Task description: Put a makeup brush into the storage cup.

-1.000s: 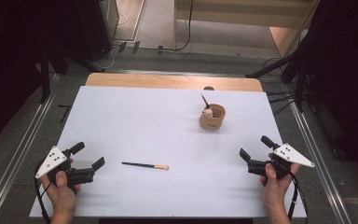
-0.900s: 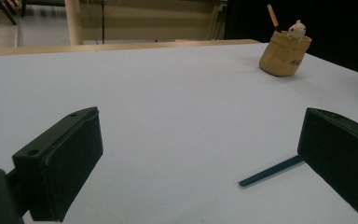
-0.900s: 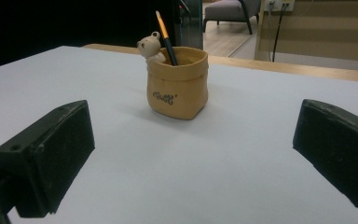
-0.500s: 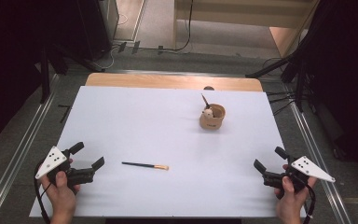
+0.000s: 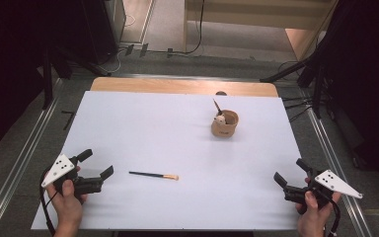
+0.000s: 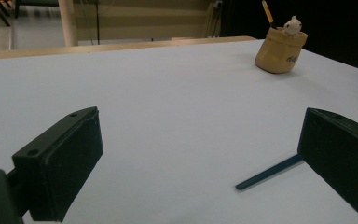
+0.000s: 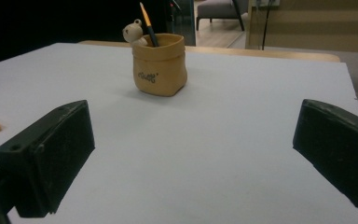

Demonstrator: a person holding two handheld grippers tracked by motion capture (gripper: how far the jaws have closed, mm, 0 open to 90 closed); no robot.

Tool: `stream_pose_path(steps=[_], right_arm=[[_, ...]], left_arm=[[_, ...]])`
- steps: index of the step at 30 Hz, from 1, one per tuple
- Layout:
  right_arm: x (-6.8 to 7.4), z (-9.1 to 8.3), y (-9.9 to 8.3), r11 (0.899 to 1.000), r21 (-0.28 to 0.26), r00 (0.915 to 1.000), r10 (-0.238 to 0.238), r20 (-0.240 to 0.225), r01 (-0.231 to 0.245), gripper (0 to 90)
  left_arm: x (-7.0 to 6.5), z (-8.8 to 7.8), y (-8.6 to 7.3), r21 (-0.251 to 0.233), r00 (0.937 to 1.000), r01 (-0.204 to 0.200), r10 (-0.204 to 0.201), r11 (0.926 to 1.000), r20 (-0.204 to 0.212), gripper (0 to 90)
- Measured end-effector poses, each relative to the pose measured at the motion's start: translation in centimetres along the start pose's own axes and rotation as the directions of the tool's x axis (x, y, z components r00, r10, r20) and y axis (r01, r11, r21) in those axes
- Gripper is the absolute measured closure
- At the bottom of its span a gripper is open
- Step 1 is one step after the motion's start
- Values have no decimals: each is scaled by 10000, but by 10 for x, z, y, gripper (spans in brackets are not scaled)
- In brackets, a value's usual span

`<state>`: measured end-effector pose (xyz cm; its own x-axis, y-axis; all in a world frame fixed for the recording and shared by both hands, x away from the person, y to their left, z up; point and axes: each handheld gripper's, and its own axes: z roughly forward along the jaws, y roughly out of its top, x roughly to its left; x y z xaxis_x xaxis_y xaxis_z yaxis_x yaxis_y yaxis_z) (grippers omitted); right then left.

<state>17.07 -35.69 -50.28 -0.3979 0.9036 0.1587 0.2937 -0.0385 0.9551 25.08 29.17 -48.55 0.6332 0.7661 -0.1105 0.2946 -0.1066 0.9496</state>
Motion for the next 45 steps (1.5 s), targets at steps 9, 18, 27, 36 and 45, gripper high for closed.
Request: stream_pose_path(steps=[9,18,27,36,45], right_arm=[[5,1,1,9999,126,9999,32,149,-34,0],[10,6,4,9997,213,9999,-154,47,153,0],[7,6,3,9997,252,10000,-20,37,19,0],[6,6,3,9997,226,10000,-10,19,10,0],[5,6,2,9995,319,10000,-38,12,38,0]], left_arm=[[-5,1,5,-16,10000,55,-55,10000,66,2],[-20,17,21,227,9972,-164,147,9996,731,2],[-28,31,38,637,9871,-428,324,9971,1571,2],[-36,53,41,1633,9674,-813,384,9832,2503,2],[-43,71,46,2392,9514,-1195,423,9636,3049,2]])
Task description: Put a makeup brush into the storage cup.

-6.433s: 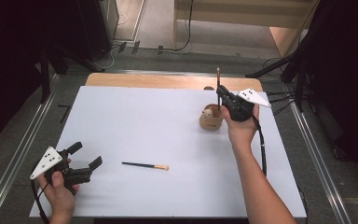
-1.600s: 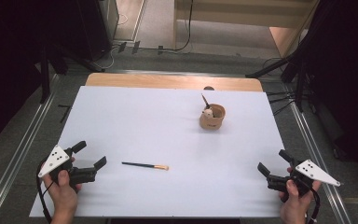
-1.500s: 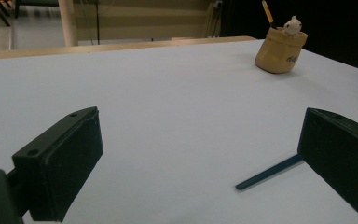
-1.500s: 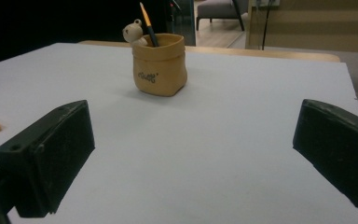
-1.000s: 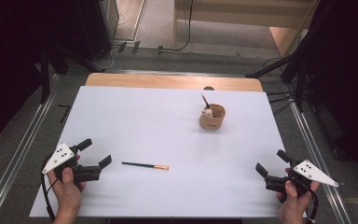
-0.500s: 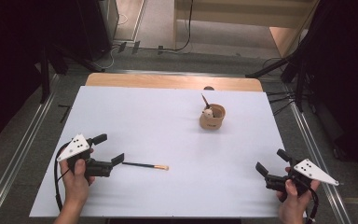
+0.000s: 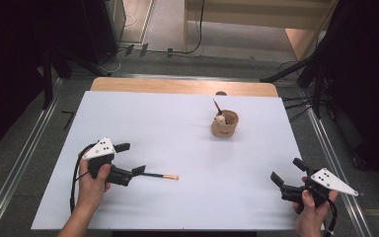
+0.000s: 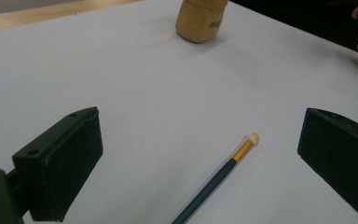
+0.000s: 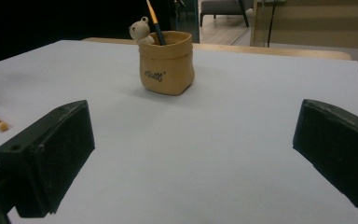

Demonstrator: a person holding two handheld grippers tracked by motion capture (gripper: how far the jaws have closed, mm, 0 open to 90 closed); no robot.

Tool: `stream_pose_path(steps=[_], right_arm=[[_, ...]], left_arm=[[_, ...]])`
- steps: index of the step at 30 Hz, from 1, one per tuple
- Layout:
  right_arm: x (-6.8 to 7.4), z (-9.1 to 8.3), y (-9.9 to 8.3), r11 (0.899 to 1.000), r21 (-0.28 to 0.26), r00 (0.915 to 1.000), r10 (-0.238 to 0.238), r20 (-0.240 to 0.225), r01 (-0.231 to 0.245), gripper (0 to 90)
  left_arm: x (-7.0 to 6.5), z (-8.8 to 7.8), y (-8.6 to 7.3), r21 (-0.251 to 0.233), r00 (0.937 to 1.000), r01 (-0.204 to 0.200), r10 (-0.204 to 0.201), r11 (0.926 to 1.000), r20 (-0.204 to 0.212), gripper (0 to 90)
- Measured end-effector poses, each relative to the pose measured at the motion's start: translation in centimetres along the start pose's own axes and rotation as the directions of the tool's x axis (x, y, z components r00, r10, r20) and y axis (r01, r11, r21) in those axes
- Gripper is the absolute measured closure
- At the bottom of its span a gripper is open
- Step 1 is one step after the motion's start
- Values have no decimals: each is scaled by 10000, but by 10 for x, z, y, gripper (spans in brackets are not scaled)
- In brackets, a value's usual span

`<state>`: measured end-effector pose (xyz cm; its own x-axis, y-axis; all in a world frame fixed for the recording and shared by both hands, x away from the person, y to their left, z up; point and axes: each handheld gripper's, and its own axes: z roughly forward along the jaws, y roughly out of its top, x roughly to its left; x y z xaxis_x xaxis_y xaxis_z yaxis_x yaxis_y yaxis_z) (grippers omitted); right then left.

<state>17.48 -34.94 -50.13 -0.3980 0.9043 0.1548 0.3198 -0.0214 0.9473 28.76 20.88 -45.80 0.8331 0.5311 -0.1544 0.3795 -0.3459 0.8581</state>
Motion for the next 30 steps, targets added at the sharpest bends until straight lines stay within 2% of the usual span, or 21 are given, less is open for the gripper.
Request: stream_pose_path(steps=[5,9,14,16,17,18,22,24,27,28,29,30], right_arm=[[1,1,0,10000,88,10000,18,-61,-18,0],[1,3,-2,9999,159,9999,3,-106,-1,0],[2,4,-2,9998,197,9999,-52,-135,54,0],[2,4,-2,9997,223,9999,-67,-140,70,0],[1,5,-2,9997,241,9998,-37,-170,42,0],[1,5,-2,9997,241,9998,-37,-170,42,0],[0,5,-3,9996,283,9998,-18,-175,23,0],[1,6,-3,9995,321,9998,-38,-203,45,0],[1,6,-3,9995,311,9998,-78,-209,85,0],[1,6,-3,9995,316,9997,-84,-210,90,0],[1,6,-3,9994,330,9997,-92,-214,99,0],[1,6,-3,9994,343,9997,-81,-218,89,0]], left_arm=[[0,11,4,933,9994,-7,-25,9956,346,2],[-3,18,7,1521,9984,-289,209,9879,534,2],[-1,24,12,2314,9963,-462,279,9718,815,2],[-1,27,13,2616,9953,-616,398,9632,880,3],[-2,32,14,2975,9946,-809,578,9513,859,14],[-2,32,14,2975,9946,-809,578,9513,859,27],[-6,41,15,3625,9917,-1167,886,9247,935,46],[-8,46,16,4049,9894,-1383,1080,9038,968,62],[-10,52,17,4444,9866,-1580,1224,8818,1080,67],[-11,53,17,4594,9863,-1614,1268,8734,1056,87],[-11,54,17,4700,9847,-1711,1336,8659,1123,151],[-12,56,17,4858,9833,-1790,1391,8555,1174,145]])
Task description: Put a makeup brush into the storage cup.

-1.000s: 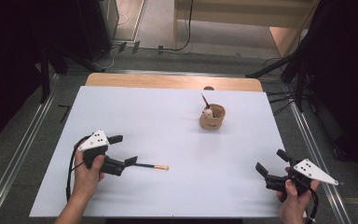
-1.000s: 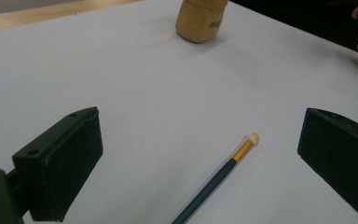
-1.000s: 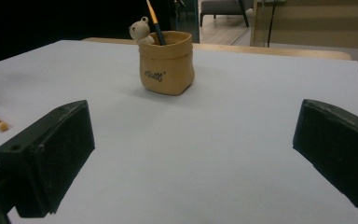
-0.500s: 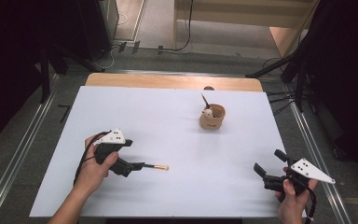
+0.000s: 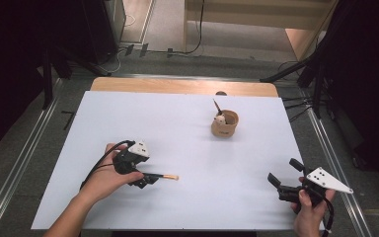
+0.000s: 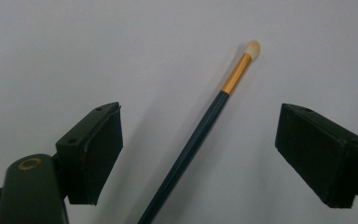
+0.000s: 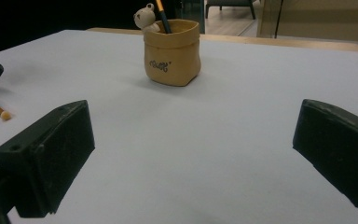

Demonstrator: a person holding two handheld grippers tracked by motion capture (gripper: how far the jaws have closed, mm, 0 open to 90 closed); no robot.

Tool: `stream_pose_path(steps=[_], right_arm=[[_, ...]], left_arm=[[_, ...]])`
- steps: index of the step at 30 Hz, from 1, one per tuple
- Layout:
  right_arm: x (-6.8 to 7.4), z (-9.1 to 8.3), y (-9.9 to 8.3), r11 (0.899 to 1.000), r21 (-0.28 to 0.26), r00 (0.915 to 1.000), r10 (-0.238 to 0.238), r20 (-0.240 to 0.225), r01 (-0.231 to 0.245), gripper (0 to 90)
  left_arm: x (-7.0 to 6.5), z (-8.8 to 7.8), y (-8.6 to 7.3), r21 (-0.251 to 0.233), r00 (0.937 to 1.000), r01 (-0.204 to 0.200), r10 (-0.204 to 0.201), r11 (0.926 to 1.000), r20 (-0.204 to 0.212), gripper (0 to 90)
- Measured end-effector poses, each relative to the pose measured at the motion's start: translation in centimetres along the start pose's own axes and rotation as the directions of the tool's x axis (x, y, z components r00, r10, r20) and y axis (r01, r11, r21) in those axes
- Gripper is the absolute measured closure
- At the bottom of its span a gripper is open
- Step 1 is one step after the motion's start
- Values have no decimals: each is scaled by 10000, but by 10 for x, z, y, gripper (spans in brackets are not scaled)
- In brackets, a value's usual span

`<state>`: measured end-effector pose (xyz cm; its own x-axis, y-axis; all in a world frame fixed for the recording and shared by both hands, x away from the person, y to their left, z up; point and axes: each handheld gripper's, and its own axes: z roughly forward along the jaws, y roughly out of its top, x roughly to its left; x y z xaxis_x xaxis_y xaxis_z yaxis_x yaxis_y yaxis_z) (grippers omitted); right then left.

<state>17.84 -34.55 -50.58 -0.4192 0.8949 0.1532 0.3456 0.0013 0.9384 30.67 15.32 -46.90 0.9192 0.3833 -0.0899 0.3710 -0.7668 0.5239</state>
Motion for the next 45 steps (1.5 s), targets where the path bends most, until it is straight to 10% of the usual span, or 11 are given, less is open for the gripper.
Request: stream_pose_path(steps=[21,45], right_arm=[[0,1,-1,10000,67,10000,20,3,-20,0],[0,5,-3,9997,243,10000,84,13,-85,0]], left_arm=[[-3,10,7,1897,9925,-1092,1177,9758,-342,571],[-4,12,9,2218,9821,-1862,1876,9571,149,845]])
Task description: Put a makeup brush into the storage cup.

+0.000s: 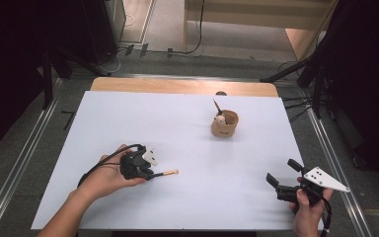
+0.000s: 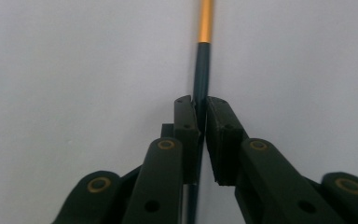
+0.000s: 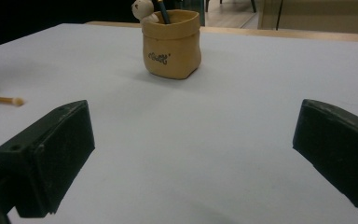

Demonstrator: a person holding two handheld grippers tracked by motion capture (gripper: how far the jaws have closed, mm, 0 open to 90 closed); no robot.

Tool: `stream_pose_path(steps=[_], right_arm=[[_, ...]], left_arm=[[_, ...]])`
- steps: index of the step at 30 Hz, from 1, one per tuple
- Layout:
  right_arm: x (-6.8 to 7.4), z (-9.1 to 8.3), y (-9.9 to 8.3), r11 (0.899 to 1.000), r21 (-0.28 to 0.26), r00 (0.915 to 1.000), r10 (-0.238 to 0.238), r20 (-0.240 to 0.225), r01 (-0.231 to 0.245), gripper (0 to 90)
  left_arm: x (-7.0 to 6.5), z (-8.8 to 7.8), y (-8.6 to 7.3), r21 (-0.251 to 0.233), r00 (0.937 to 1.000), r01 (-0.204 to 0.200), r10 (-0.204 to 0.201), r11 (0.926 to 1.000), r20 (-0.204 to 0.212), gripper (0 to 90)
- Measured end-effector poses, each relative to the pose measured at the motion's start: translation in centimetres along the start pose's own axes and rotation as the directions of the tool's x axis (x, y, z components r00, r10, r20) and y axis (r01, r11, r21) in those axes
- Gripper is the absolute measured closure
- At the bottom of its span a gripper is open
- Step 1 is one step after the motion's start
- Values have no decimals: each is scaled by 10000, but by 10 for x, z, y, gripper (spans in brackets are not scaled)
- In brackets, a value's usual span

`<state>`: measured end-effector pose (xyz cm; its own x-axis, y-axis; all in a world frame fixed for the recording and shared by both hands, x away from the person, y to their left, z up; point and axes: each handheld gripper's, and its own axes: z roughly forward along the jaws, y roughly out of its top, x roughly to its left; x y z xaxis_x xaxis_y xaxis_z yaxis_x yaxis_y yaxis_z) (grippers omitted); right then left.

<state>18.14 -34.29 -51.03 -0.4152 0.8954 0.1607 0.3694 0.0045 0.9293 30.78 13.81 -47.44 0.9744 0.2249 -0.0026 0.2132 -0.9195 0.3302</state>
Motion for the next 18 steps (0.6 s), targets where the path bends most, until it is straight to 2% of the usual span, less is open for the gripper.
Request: stream_pose_path(steps=[4,7,10,11,12,14,15,18], right_arm=[[1,1,0,10000,38,10000,-45,-10,45,0],[2,2,0,9999,88,10000,-71,-24,72,0],[3,3,0,9999,100,9999,-110,-8,110,0],[3,3,0,9999,101,9999,-135,-17,135,0],[3,3,0,9999,101,9999,-135,-17,135,0],[4,4,0,9999,107,9999,-128,-10,128,0],[4,4,0,9999,107,9999,-128,-10,128,0],[5,4,1,9998,129,9999,-160,-36,161,0]], left_arm=[[0,0,-2,-172,10000,23,-23,9998,18,848],[1,-1,-6,-506,9996,282,-277,9983,113,849],[2,-2,-6,-649,9993,342,-331,9973,175,849],[3,-5,-6,-1100,9985,548,-534,9924,157,849],[3,-5,-6,-1100,9985,548,-534,9924,157,849],[6,-11,-7,-1597,9972,748,-743,9843,87,850],[6,-11,-7,-1597,9972,748,-743,9843,87,849],[7,-16,-7,-2017,9965,824,-827,9760,70,849]])
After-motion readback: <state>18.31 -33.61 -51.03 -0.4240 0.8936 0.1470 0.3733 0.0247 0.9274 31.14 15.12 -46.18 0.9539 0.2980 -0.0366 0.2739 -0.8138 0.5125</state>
